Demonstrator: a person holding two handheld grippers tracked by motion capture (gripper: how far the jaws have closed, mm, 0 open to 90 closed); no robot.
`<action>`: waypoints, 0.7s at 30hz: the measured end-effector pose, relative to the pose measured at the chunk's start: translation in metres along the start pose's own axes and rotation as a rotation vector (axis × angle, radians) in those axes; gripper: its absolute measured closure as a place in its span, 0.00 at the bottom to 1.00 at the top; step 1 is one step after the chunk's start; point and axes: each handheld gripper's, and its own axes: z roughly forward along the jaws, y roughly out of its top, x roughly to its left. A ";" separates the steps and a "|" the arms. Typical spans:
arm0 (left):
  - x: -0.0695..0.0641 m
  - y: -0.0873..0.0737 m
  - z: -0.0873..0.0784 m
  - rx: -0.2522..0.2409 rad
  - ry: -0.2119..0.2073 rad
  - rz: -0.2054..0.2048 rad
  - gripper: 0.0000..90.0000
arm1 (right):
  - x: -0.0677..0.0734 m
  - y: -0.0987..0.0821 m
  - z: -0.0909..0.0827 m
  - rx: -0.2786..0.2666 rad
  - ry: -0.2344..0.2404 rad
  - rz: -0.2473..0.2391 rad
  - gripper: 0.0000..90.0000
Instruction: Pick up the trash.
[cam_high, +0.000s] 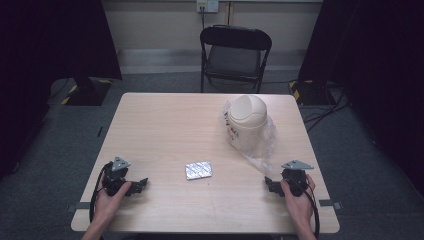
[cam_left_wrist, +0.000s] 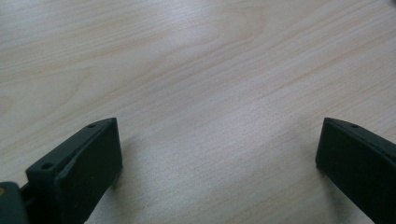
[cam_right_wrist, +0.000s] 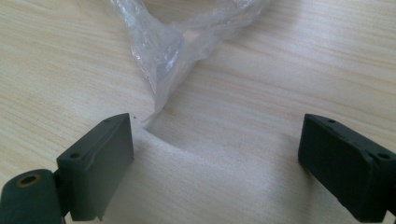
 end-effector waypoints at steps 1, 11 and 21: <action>0.000 0.000 0.000 0.000 0.000 0.000 0.00 | 0.000 0.000 0.000 0.000 0.001 0.000 0.11; 0.000 0.000 -0.002 -0.006 0.019 -0.024 0.05 | -0.001 0.000 0.000 -0.001 0.006 -0.003 0.11; 0.001 0.002 -0.004 -0.032 -0.011 -0.044 0.18 | -0.003 -0.001 -0.001 -0.001 0.023 -0.023 0.11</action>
